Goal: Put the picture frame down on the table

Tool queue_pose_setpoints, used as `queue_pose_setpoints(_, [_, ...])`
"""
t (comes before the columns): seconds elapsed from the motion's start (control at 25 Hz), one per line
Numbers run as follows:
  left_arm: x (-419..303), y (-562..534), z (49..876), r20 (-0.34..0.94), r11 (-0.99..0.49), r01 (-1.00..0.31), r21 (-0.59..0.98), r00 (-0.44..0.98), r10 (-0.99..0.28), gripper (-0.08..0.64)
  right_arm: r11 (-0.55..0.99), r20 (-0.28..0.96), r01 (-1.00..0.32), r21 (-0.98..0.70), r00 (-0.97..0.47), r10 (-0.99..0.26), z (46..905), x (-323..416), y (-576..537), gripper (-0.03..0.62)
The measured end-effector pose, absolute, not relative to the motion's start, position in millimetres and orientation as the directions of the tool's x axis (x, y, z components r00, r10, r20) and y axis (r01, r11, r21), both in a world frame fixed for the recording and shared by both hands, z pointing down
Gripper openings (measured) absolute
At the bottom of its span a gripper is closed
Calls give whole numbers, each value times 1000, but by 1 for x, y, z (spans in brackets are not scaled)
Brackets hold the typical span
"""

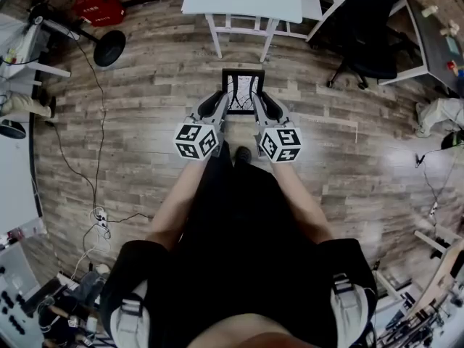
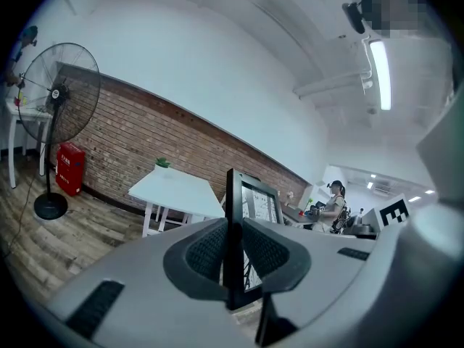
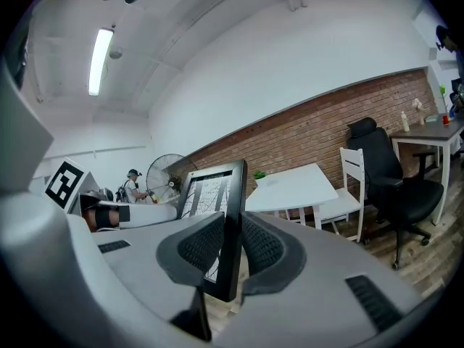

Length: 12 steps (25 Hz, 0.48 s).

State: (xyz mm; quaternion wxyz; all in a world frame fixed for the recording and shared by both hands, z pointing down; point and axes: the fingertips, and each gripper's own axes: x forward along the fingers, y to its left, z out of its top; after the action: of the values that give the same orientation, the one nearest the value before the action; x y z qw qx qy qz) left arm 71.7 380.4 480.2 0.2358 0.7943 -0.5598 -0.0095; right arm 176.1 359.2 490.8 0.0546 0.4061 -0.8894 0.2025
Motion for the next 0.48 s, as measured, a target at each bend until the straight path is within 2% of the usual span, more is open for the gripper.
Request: queue_pose_setpoints(0.48, [54, 348, 488, 259, -297, -872, 389, 413, -873, 78, 557, 283, -770, -312, -634, -719, 499, 159, 332, 72])
